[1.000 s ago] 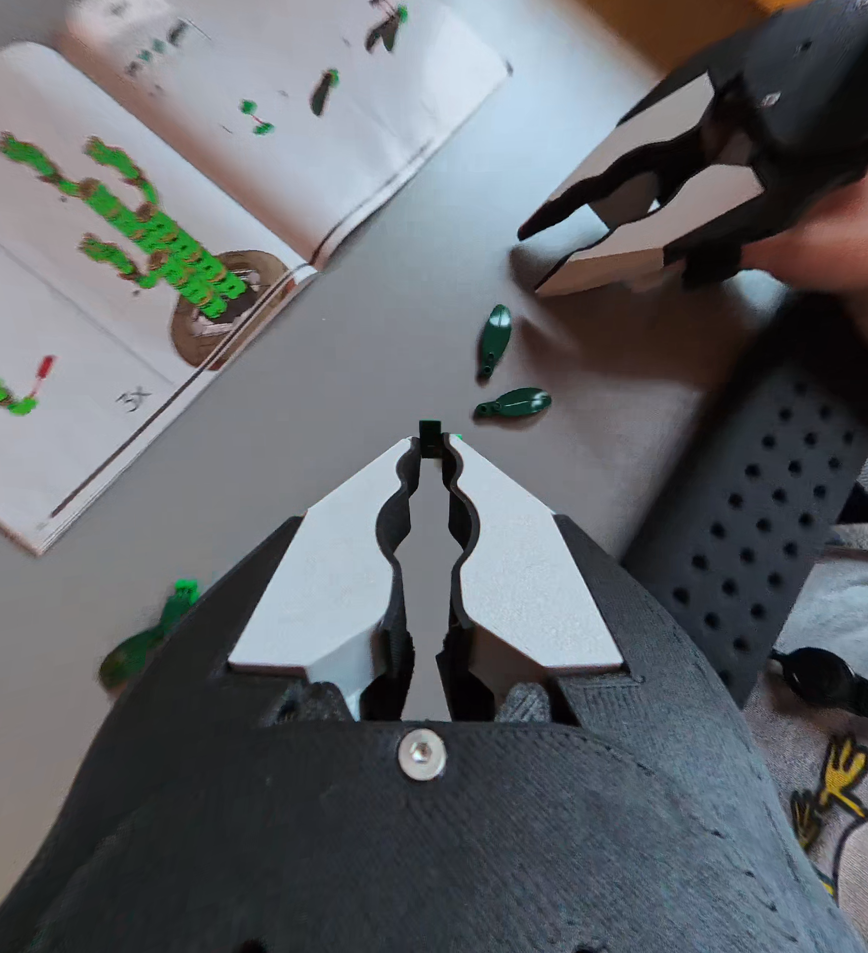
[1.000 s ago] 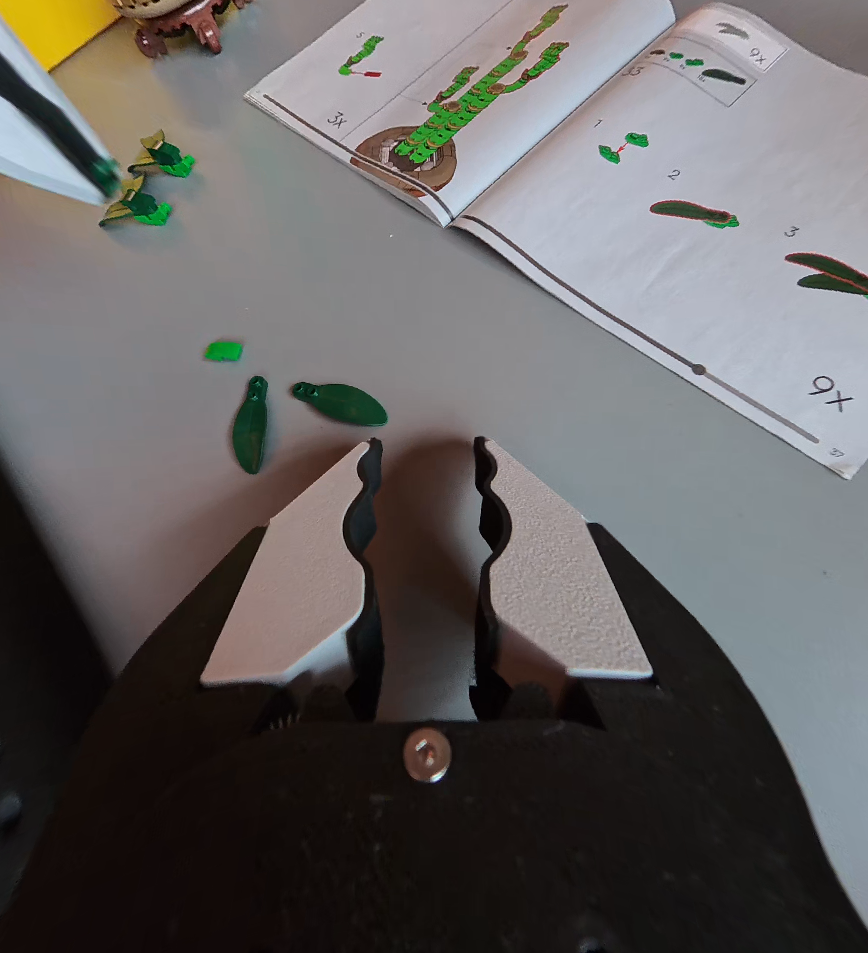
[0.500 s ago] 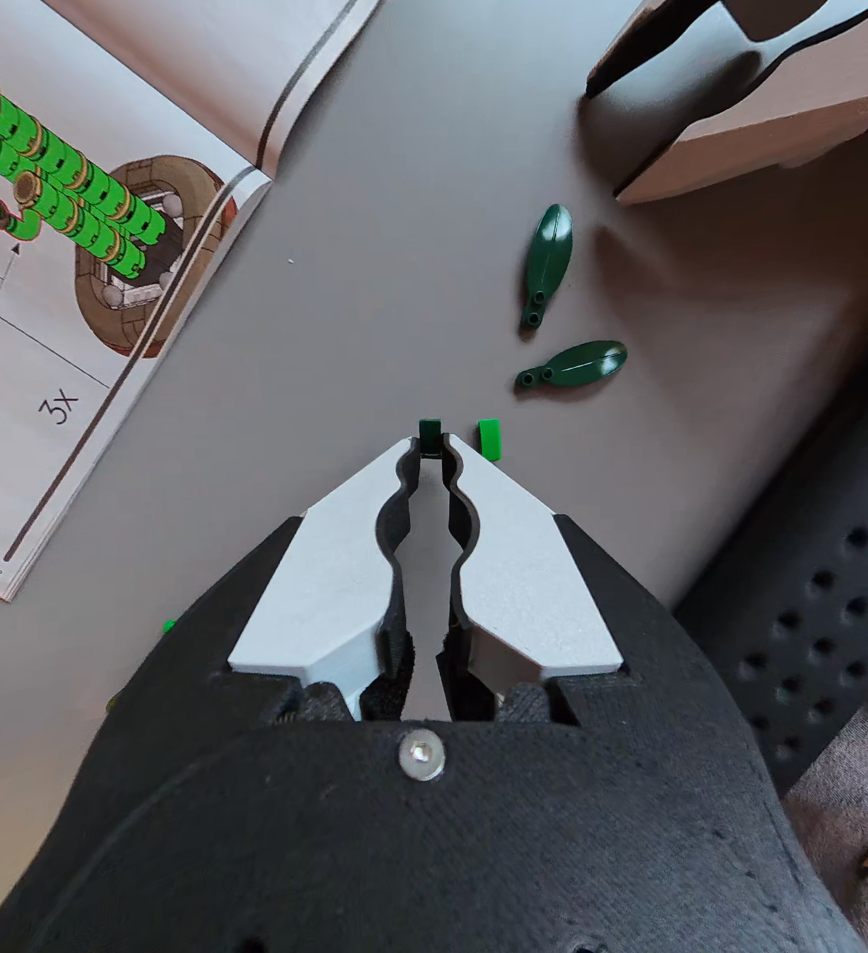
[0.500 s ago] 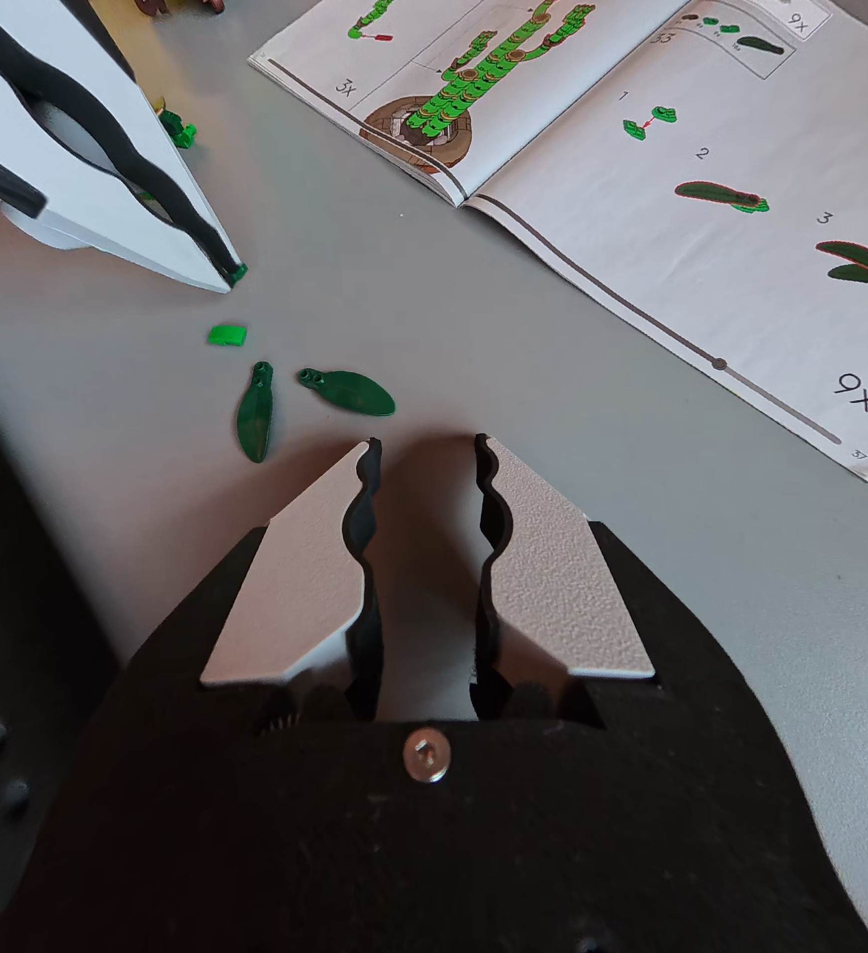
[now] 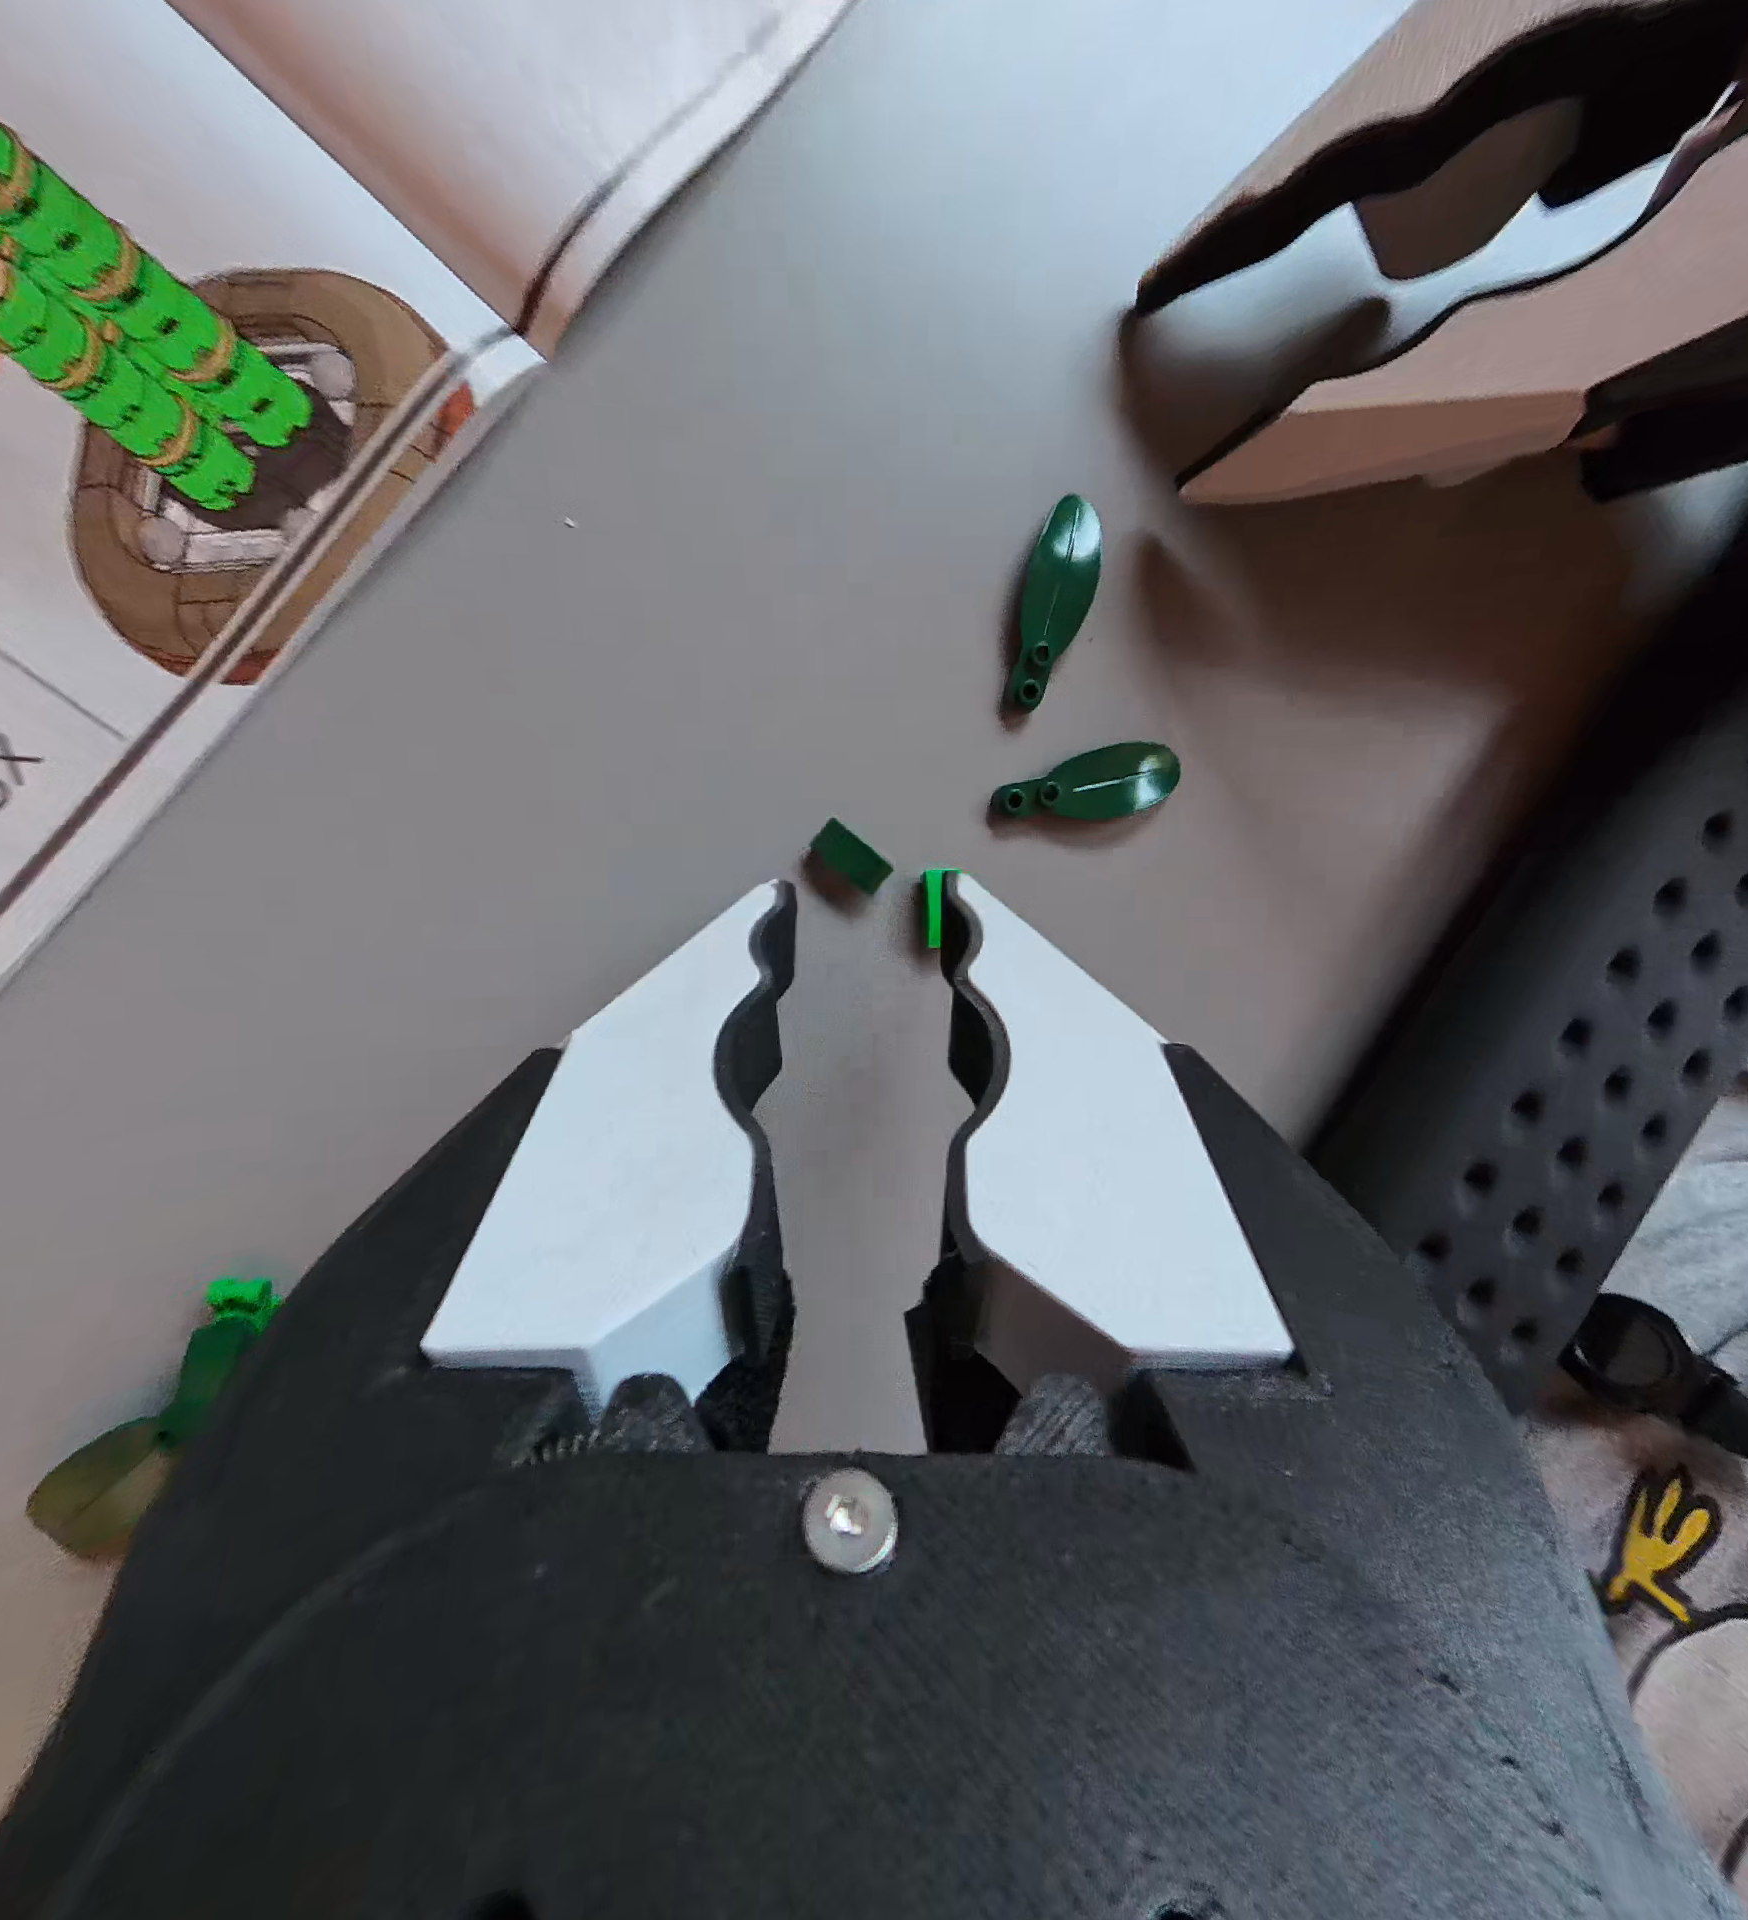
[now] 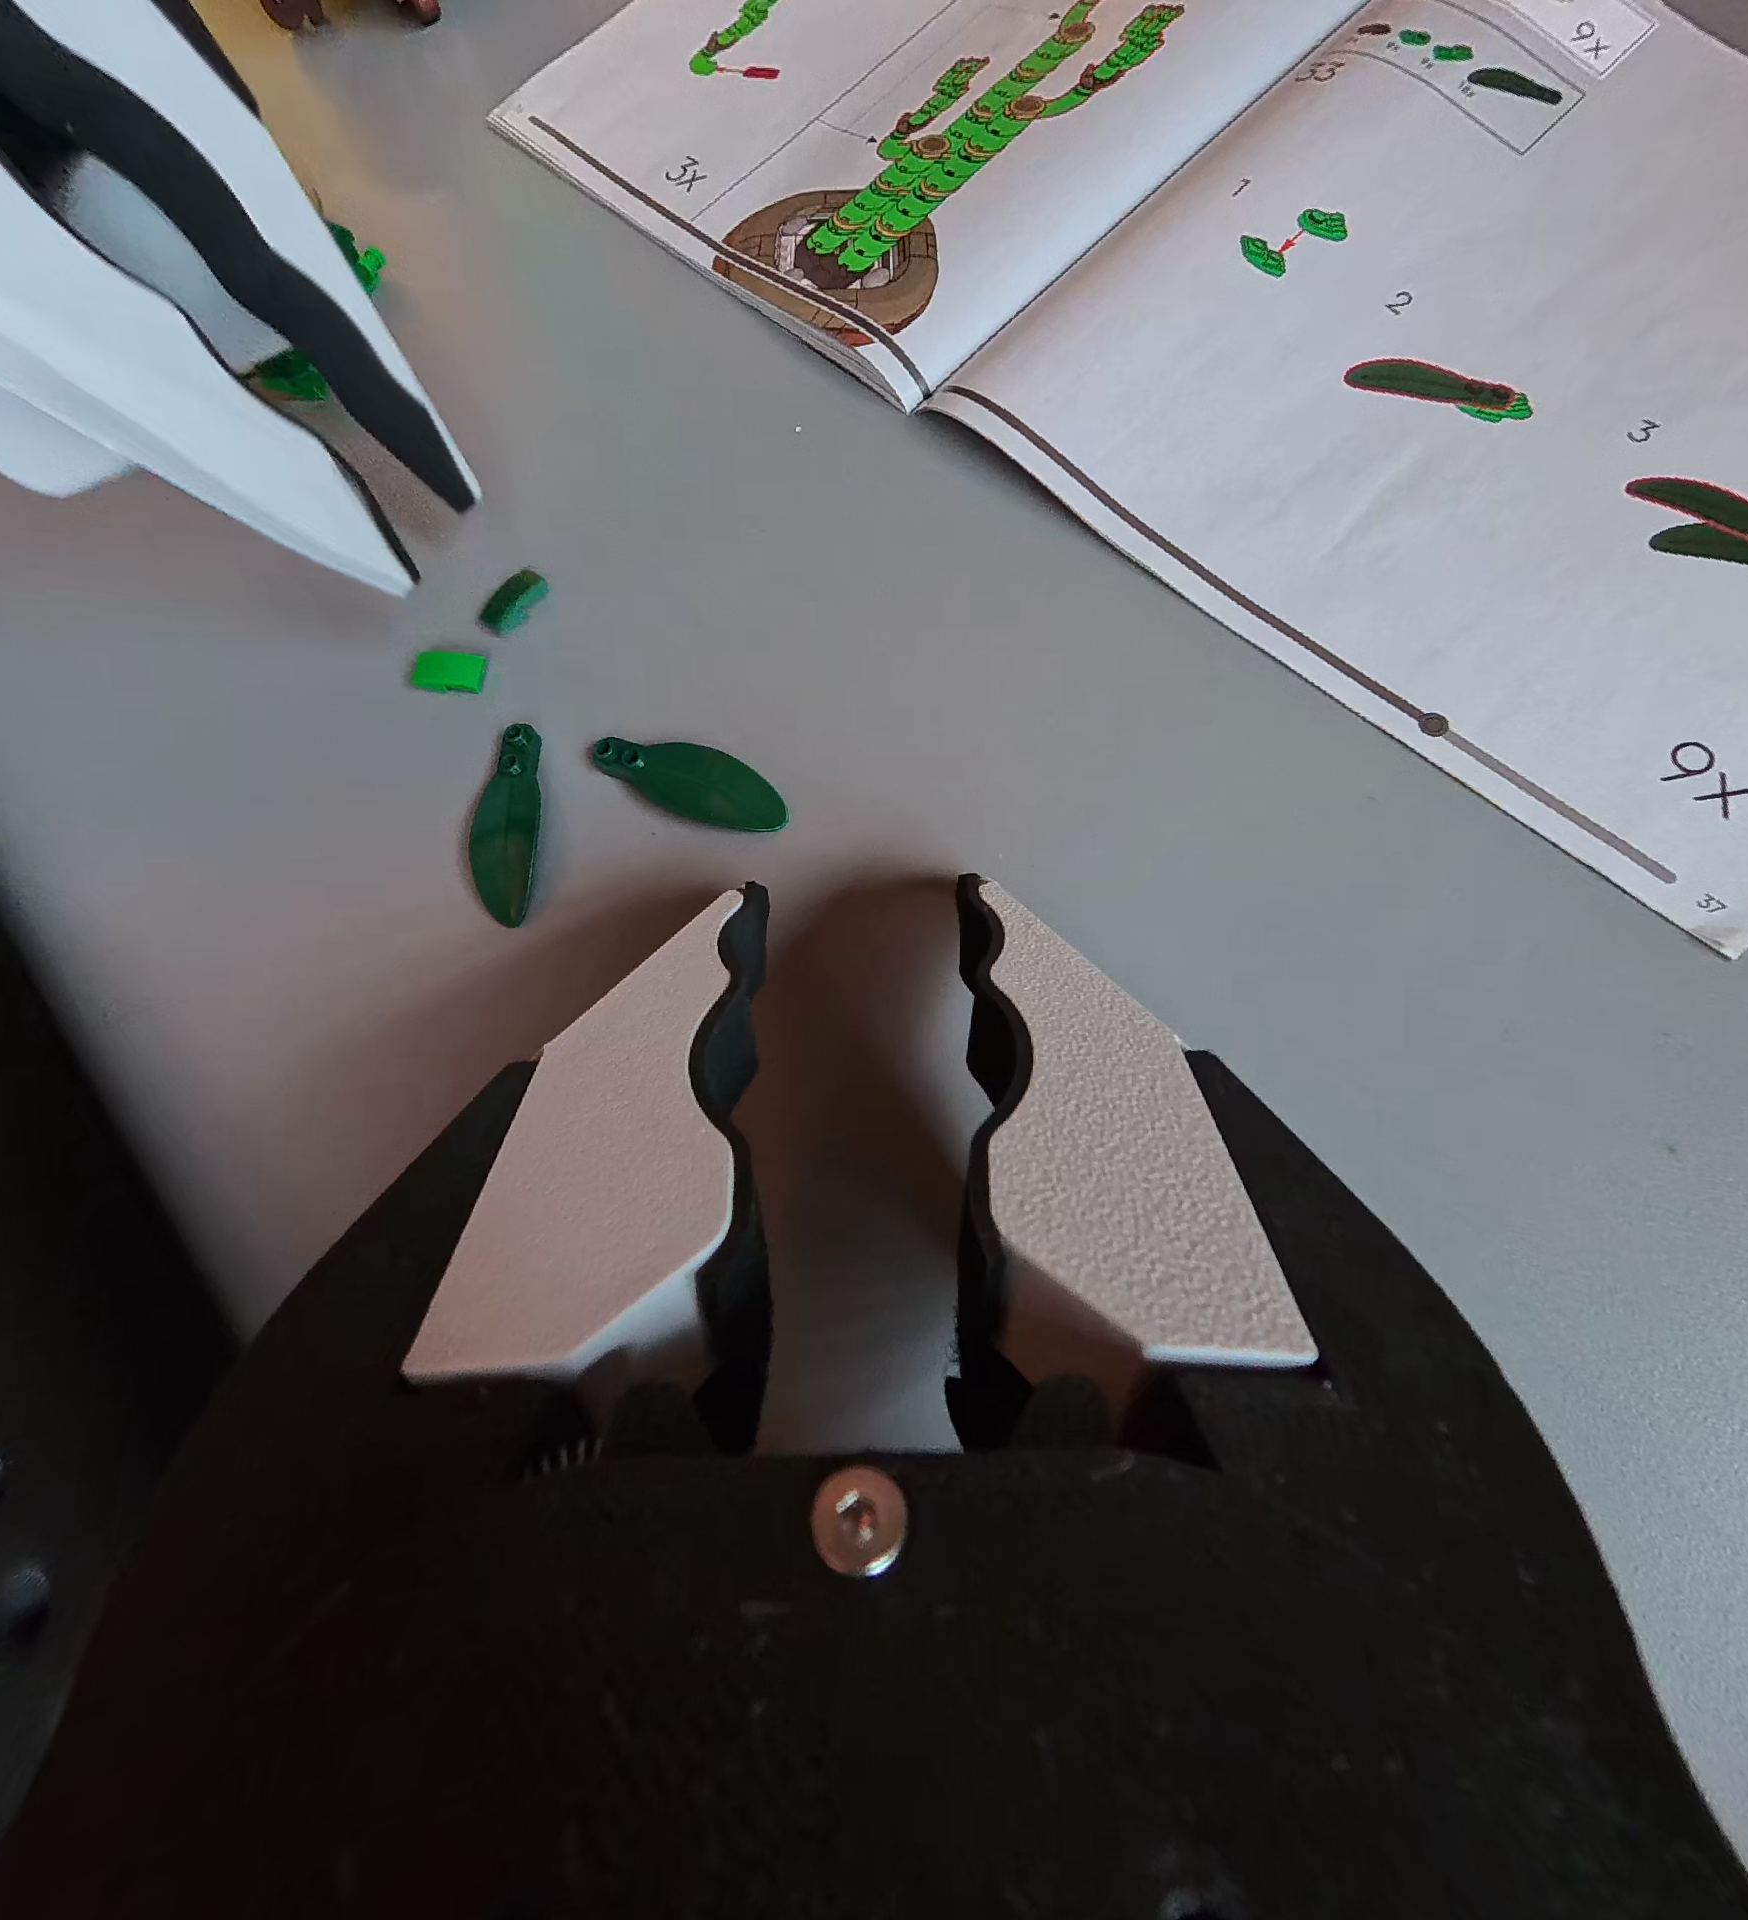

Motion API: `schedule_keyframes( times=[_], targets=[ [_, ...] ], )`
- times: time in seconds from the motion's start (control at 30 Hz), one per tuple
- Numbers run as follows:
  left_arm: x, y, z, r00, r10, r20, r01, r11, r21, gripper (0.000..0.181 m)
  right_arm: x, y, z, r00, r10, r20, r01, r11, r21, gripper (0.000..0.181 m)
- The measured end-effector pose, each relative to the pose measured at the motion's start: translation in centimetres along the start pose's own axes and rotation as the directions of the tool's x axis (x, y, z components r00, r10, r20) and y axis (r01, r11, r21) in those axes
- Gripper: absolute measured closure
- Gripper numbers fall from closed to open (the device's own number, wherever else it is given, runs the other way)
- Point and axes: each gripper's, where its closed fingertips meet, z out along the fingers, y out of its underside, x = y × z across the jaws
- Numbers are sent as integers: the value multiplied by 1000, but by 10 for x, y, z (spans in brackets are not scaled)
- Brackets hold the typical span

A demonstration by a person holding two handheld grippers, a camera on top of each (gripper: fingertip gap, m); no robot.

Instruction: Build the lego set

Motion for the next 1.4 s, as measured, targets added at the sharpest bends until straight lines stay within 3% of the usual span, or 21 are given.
schedule_keyframes(
  times=[0.2, 0.37, 0.47, 0.57, 0.67, 0.77, 1.17, 1.4],
  targets=[
    [-19, -33, -49, 999, -23, 22, 15, 947, 321, 160, 6, -11, -8, 998, -17, -55, 20, 998, 59, 145],
    [-43, -50, -74, 982, 17, 186, -118, 829, 547, 166, 17, -49, -40, 991, 11, -133, 30, 953, 302, 146],
    [-37, -60, -83, 977, 26, 210, -158, 751, 642, 166, 28, -77, -86, 959, 16, -283, 132, 858, 497, 150],
    [-25, -71, -93, 957, 67, 282, -253, 666, 701, 159, 30, -99, -149, 893, 57, -446, 294, 675, 676, 162],
    [-20, -75, -101, 914, 65, 400, -359, 590, 724, 154, 29, -101, -188, 852, 120, -510, 370, 552, 747, 168],
    [-13, -77, -101, 895, 81, 438, -407, 551, 729, 154, 33, -99, -192, 858, 144, -493, 348, 544, 764, 168],
    [-18, -77, -92, 947, 63, 314, -292, 572, 766, 153, 32, -100, -177, 858, 103, -503, 355, 589, 726, 168],
    [-18, -77, -95, 940, 75, 332, -316, 556, 769, 155, 30, -100, -169, 873, 79, -482, 343, 604, 719, 168]
  ],
)
